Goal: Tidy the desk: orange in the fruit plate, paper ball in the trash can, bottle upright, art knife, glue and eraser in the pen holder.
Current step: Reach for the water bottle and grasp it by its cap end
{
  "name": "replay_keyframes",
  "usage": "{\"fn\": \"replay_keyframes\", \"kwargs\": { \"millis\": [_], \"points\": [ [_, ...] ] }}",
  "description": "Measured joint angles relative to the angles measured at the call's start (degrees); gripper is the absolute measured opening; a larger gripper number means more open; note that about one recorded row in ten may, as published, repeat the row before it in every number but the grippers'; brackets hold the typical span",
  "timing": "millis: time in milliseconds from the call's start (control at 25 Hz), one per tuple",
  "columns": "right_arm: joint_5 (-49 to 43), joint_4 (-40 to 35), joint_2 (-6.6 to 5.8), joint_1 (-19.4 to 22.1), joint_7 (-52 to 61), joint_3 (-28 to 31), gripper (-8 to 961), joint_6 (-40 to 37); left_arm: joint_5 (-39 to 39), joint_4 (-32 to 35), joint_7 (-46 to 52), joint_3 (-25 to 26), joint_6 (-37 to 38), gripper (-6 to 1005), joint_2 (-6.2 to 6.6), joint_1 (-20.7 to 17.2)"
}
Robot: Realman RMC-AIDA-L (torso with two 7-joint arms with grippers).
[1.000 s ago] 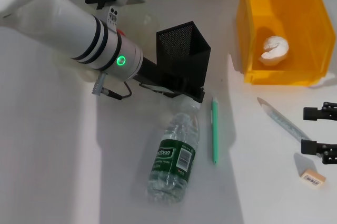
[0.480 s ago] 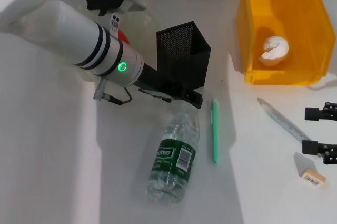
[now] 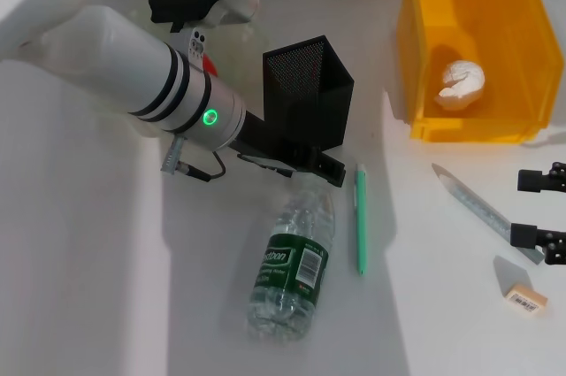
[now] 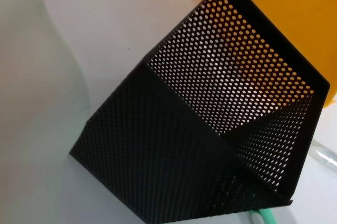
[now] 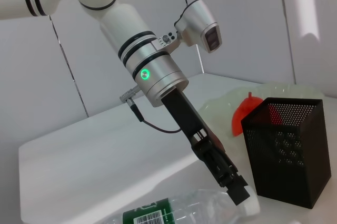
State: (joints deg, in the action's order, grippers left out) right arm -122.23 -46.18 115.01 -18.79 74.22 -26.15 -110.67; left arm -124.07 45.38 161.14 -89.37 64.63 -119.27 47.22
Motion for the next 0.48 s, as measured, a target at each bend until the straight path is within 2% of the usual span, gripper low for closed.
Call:
{"fn": "replay_keyframes", "kwargs": {
  "millis": [480],
  "points": [
    [-0.2, 0.0, 0.12, 0.0, 0.0, 0.1, 800, 0.6, 1.0, 0.0, 0.0, -1.5, -1.1, 805, 0.0, -0.1]
  ]
}}
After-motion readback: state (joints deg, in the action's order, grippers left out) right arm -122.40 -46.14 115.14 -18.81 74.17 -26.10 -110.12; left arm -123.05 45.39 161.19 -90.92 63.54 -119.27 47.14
